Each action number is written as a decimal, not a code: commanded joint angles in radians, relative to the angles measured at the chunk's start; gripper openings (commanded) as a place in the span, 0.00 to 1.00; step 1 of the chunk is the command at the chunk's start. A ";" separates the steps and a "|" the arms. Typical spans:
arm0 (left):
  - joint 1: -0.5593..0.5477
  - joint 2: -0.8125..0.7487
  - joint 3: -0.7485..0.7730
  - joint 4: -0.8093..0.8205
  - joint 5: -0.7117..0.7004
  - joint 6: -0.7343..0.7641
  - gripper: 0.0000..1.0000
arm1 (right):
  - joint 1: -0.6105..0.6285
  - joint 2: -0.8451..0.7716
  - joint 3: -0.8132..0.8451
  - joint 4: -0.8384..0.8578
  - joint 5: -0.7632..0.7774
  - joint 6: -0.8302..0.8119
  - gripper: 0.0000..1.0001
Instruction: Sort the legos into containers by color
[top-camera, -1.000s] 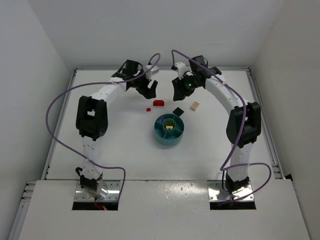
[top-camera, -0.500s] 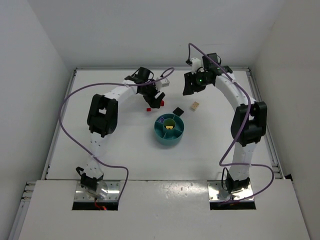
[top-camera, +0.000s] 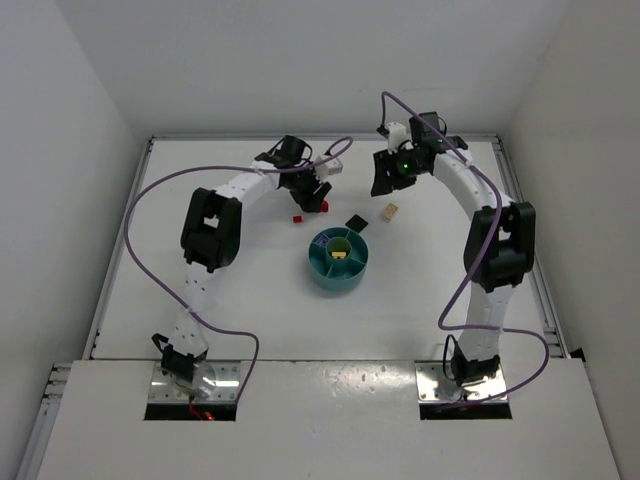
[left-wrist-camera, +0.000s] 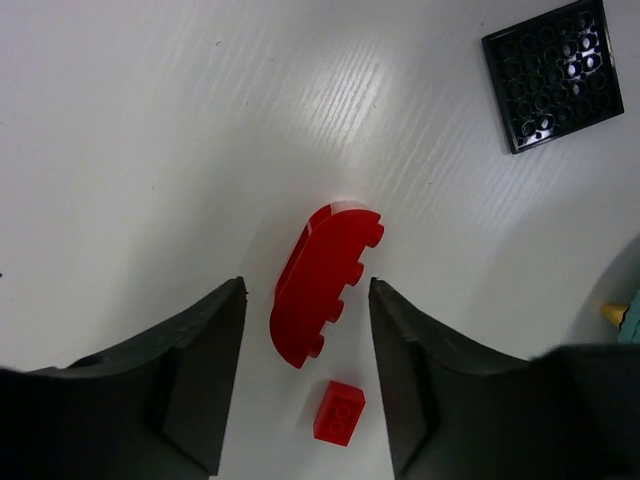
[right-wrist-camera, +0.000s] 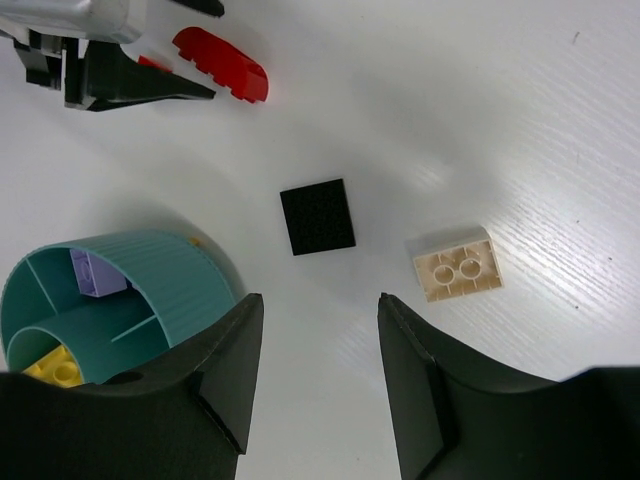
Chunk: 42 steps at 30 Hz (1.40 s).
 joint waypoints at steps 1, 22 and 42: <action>-0.023 0.004 0.019 0.016 0.043 0.021 0.56 | -0.010 -0.042 -0.006 0.023 -0.016 -0.013 0.50; -0.042 -0.122 -0.059 -0.013 0.144 0.097 0.20 | -0.059 -0.061 -0.055 0.032 -0.062 -0.031 0.50; -0.086 -0.369 0.019 -0.300 0.437 0.645 0.20 | -0.078 -0.099 -0.093 0.060 -0.062 -0.031 0.50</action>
